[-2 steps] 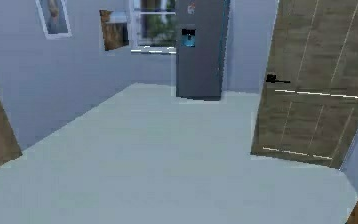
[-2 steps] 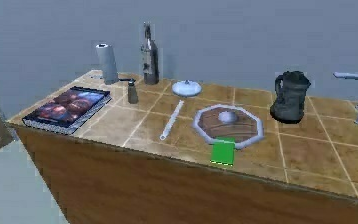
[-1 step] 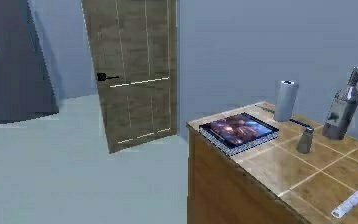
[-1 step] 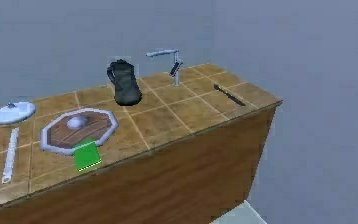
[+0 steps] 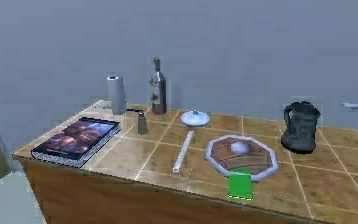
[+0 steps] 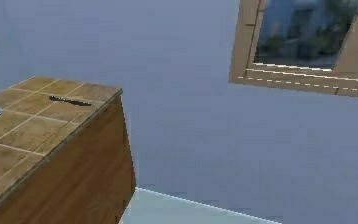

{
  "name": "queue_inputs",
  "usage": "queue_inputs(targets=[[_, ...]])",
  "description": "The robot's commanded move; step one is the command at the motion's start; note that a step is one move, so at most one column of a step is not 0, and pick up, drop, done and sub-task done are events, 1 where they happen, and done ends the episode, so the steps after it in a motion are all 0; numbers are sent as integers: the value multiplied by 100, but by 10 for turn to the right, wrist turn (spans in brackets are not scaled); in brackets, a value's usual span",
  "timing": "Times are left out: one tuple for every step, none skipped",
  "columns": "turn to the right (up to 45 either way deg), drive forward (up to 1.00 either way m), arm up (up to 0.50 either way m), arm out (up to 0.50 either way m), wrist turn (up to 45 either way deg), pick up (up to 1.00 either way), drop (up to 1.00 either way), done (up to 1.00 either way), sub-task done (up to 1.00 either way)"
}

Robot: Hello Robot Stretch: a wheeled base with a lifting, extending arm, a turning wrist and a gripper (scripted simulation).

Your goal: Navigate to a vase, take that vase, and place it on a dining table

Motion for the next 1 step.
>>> queue_inputs(targets=[[270,0,0,0,0,0,0,0,0]])
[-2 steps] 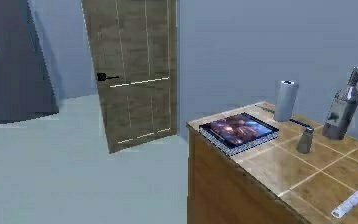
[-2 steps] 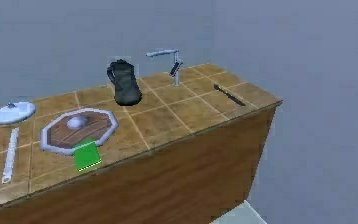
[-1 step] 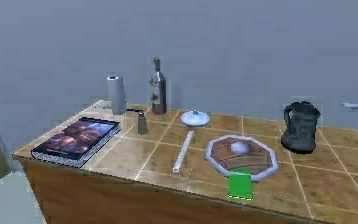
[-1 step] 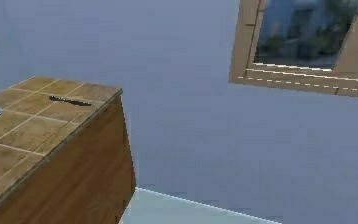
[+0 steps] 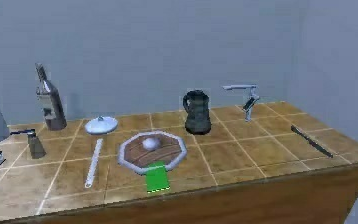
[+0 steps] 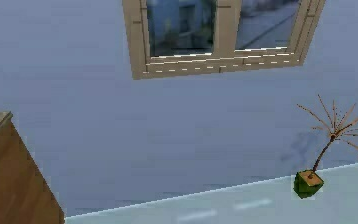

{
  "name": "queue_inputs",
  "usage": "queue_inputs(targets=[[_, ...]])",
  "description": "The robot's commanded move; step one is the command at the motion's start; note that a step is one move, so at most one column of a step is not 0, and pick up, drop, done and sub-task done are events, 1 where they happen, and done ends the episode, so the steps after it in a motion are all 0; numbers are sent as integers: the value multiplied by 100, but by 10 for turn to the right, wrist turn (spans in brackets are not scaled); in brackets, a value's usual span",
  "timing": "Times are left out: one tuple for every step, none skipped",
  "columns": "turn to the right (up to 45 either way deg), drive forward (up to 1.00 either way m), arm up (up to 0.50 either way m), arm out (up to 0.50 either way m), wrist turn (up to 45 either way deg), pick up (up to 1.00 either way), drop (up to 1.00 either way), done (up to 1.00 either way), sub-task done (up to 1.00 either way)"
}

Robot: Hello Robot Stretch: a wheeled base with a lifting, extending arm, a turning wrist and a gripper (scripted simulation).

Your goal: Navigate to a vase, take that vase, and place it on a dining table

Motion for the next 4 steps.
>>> queue_inputs(targets=[[0,20,0,0,0,0,0,0,0],[-450,0,0,0,0,0,0,0,0],[-450,0,0,0,0,0,0,0,0],[-240,0,0,0,0,0,0,0,0]])
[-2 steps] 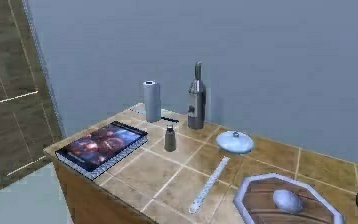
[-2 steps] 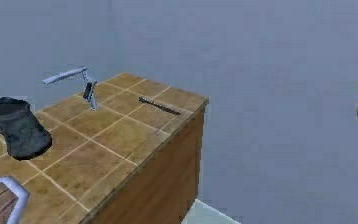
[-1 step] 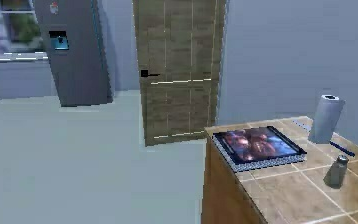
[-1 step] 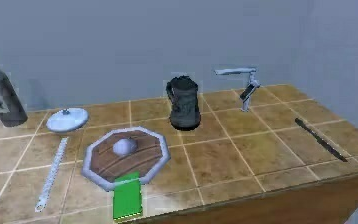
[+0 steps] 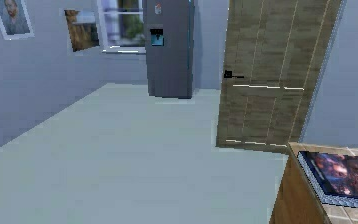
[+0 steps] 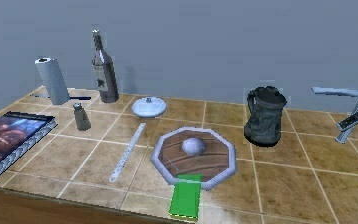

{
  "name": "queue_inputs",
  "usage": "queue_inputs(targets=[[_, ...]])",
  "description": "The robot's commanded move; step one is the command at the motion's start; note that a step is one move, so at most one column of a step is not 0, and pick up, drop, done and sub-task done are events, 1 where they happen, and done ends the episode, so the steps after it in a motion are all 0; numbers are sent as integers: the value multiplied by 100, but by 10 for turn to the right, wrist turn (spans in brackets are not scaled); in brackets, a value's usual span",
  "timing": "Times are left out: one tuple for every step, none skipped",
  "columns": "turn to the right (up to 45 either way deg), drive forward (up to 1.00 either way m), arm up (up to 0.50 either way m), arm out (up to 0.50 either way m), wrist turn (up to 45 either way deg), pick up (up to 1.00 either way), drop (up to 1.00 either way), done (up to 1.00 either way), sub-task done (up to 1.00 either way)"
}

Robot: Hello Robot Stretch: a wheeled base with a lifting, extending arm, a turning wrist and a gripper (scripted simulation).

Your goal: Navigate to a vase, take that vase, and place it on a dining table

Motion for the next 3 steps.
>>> queue_inputs(targets=[[0,0,50,0,0,0,0,0,0],[0,0,38,0,0,0,0,0,0],[0,0,0,42,0,0,0,0,0]])
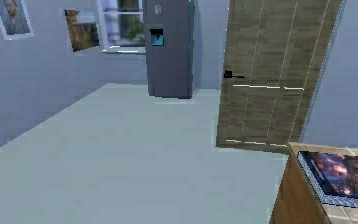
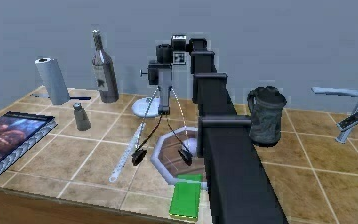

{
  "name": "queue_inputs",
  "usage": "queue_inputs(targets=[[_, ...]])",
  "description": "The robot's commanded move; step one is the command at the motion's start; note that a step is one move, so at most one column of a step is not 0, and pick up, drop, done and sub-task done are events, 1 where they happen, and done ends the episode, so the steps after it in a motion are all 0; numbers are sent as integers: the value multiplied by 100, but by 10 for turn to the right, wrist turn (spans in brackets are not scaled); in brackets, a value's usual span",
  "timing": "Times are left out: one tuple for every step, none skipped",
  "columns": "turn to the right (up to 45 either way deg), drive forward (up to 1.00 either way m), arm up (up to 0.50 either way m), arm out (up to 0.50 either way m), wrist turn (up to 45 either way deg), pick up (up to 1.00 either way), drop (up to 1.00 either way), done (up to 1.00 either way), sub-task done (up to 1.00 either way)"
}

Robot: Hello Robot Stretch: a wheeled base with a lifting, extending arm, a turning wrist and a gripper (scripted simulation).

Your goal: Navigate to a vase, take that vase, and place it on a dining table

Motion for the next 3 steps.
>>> queue_inputs(targets=[[0,0,0,0,450,0,0,0,0],[0,0,0,0,450,0,0,0,0],[0,0,0,0,450,0,0,0,0]])
